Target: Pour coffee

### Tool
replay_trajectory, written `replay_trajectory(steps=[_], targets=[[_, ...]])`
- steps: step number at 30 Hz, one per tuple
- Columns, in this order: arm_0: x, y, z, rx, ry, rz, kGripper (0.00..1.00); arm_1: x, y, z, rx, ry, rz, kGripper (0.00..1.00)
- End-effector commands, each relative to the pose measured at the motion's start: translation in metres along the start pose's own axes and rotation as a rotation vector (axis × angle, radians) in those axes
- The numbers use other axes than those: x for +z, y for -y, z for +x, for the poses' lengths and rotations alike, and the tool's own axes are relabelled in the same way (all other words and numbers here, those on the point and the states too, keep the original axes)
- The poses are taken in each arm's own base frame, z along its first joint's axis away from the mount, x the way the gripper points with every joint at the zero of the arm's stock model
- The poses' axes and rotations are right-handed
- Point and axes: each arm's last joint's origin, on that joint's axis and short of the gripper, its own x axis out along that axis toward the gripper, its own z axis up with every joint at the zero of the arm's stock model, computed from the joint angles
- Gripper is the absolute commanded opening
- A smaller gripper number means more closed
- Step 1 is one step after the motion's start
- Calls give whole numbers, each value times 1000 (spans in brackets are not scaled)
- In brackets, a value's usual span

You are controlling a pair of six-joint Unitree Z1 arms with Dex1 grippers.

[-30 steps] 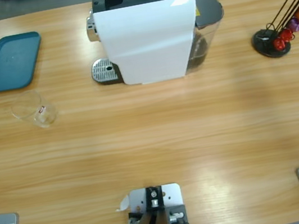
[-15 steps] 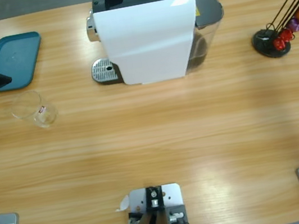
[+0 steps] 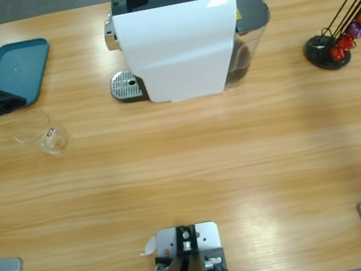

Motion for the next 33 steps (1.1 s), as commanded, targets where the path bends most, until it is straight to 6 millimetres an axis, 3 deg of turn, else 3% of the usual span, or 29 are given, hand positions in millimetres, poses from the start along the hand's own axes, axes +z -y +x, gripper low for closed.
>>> replay_trajectory(steps=[1,9,11,17,19,23,25,33], targets=[[4,1,20,-21,-41,-5,987,-11,1,17,-26,-61,-25,635],[4,1,21,-22,-45,-7,987,-10,0,27,-27,-66,-23,629],[4,1,22,-23,-46,-8,987,-10,0,27,-22,-68,-27,523],[4,1,21,-23,-45,-9,987,-11,1,29,-28,-74,-27,498],[4,1,21,-22,-45,-8,987,-11,1,29,-26,-74,-28,380],[4,1,22,-23,-46,-9,987,-11,0,29,-24,-72,-35,366],[4,1,22,-22,-47,-9,987,-10,0,28,-21,-68,-43,271],[2,1,24,-25,-57,-20,982,-10,0,29,-20,-67,-45,260]])
